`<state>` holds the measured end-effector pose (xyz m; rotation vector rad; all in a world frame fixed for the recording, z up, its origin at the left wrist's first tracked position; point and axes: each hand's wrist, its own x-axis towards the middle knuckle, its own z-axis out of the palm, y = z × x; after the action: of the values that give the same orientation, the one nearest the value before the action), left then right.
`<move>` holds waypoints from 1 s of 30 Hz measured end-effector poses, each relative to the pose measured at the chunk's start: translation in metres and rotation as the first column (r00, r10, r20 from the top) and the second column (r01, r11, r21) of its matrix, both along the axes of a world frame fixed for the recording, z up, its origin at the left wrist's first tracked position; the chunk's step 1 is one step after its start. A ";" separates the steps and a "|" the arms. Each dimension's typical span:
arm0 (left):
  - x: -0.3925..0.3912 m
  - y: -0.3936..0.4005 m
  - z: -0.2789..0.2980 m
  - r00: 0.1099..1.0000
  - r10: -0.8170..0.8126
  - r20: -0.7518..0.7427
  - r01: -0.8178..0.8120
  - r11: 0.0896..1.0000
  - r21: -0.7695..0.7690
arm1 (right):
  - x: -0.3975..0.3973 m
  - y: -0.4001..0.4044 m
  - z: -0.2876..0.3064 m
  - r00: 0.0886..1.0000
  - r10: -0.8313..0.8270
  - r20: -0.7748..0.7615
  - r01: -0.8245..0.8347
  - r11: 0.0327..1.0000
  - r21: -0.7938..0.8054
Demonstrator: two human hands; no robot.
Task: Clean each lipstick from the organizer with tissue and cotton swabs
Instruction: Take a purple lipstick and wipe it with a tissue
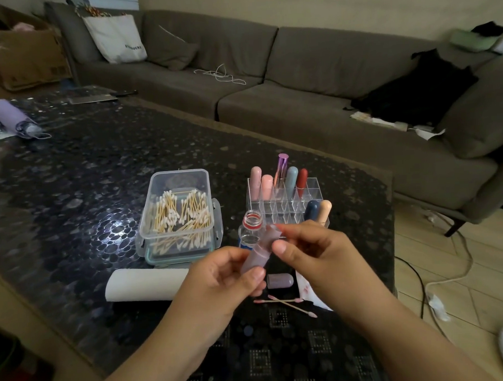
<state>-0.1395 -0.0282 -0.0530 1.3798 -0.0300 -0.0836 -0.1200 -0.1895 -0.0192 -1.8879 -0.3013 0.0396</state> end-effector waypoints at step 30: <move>-0.005 -0.008 -0.002 0.987 -0.161 0.010 0.158 0.952 -0.262 | -0.009 0.008 0.012 1.000 -0.007 0.028 0.002 0.986 0.168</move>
<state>-0.1443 -0.0361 -0.0550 1.1101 -0.1383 -0.2159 -0.1288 -0.1815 -0.0077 -1.7232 -0.3099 -0.0155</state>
